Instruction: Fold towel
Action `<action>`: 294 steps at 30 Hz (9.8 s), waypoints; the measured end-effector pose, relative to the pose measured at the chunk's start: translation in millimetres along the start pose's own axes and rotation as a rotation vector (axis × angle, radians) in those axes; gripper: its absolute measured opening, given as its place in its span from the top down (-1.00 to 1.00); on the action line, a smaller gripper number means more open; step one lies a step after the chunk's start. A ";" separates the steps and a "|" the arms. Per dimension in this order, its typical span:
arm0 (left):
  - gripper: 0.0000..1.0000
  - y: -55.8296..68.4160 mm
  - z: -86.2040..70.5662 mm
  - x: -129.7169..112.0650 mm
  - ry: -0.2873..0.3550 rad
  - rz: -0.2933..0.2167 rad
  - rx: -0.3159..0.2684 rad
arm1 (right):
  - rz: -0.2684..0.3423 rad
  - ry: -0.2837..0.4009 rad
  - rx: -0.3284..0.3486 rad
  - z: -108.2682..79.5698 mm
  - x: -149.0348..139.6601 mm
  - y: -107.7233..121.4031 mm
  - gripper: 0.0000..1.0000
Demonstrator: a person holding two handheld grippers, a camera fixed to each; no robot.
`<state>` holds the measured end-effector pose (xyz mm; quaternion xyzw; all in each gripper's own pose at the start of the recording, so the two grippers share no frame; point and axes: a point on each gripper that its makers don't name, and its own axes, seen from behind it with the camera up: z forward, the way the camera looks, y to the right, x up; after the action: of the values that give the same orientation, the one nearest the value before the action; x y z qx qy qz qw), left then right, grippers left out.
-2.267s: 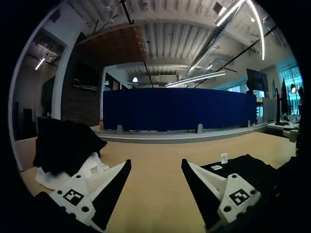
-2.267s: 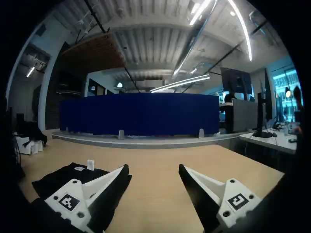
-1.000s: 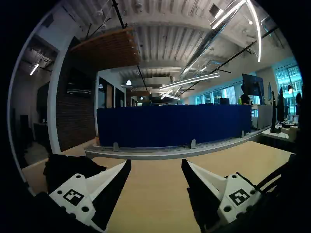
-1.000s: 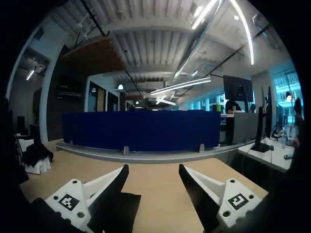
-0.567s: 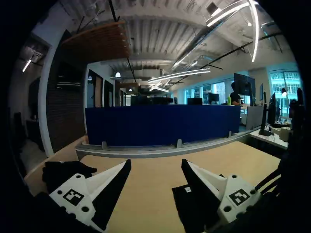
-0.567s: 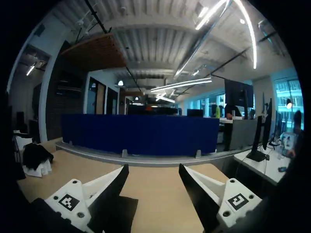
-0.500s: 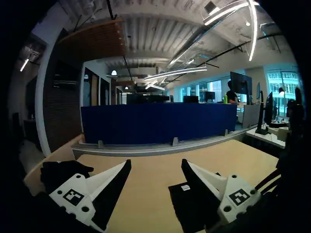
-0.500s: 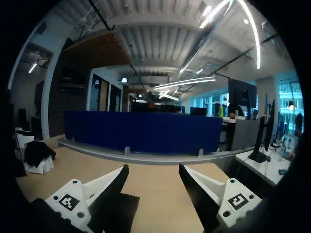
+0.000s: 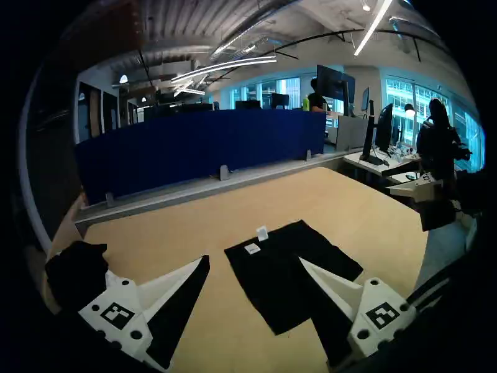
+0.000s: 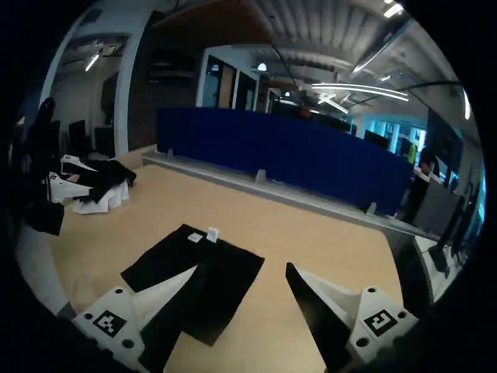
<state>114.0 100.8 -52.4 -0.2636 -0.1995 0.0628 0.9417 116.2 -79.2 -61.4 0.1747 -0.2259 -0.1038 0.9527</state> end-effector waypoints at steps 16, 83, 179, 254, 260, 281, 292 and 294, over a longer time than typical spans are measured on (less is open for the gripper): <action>-0.92 31.5 26.8 -68.7 -0.146 0.050 -0.093 | -0.008 -0.114 0.079 24.2 -49.5 -22.2 -1.00; -0.19 58.6 91.7 -225.8 -0.452 0.070 -0.102 | 0.020 -0.393 0.179 75.7 -235.0 -73.8 0.04; 0.77 86.8 47.8 -159.3 -0.443 -0.092 -0.073 | 0.119 -0.342 0.224 39.6 -147.5 -50.7 0.90; 0.59 7.3 194.0 -151.7 -0.565 -0.119 -0.023 | 0.216 -0.488 0.180 174.7 -139.9 6.2 0.71; 0.41 -0.3 194.3 -149.4 -0.557 -0.109 -0.005 | 0.216 -0.469 0.157 172.0 -138.5 14.4 0.39; -0.76 -19.9 205.4 -140.5 -0.538 -0.124 0.053 | 0.143 -0.469 0.134 160.6 -156.7 13.5 -1.00; -0.76 -30.5 198.0 -140.2 -0.537 -0.079 0.063 | 0.109 -0.484 0.121 163.6 -167.4 15.3 -1.00; -0.76 -31.0 196.1 -142.8 -0.542 -0.066 0.063 | 0.107 -0.484 0.114 165.9 -167.8 17.4 -1.00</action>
<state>-96.1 134.9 68.1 -0.2009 -0.4509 0.1064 0.8631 -106.2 -64.2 17.9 0.1861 -0.4621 -0.0790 0.8635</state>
